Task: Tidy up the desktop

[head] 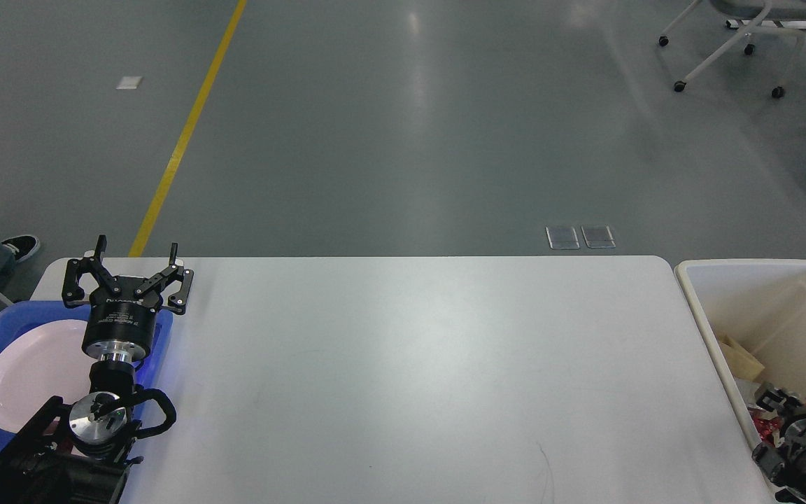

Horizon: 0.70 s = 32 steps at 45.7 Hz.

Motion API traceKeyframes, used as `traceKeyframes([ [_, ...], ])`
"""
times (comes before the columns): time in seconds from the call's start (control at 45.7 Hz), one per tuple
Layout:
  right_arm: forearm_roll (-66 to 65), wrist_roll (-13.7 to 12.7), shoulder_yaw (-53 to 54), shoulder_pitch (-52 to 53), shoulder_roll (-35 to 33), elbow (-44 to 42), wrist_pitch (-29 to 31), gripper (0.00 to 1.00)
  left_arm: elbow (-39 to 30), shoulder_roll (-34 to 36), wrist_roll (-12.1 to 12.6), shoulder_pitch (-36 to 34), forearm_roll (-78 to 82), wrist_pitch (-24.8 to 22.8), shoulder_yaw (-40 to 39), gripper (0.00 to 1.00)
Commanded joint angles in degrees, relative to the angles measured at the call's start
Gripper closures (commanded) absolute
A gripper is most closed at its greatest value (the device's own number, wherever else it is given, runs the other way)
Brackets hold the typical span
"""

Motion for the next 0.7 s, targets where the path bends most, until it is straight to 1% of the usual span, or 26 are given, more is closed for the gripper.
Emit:
traceKeyframes([
  [0.0,-0.1,0.0,0.0,0.1,-0.3,0.0,0.3,0.00,0.0,0.0,0.1,0.0,0.0,0.0,0.0,0.04],
  [0.197,0.0,0.1,0.3,2.9,-0.6,1.4,0.6,0.00,0.0,0.0,0.0,0.1,0.0,0.0,0.0,0.04],
  [0.241,0.0,0.2,1.4,4.9,-1.3,2.7,0.6,0.00,0.0,0.0,0.0,0.0,0.0,0.0,0.1,0.04],
  [0.284,0.0,0.2,3.4,7.1,-3.5,4.2,0.7,0.00,0.0,0.0,0.1,0.0,0.0,0.0,0.0,0.04],
  [0.394,0.0,0.2,11.8,10.9,-7.2,5.1,0.6,0.00,0.0,0.0,0.1,0.0,0.0,0.0,0.0,0.04],
  [0.525,-0.5,0.1,25.4,15.2,-7.3,4.9,0.5,0.00,0.0,0.0,0.1,0.1,0.0,0.0,0.0,0.04],
  [0.678,-0.6,0.1,35.9,18.6,-7.4,6.0,0.6,0.00,0.0,0.0,0.1,0.1,0.0,0.0,0.0,0.04],
])
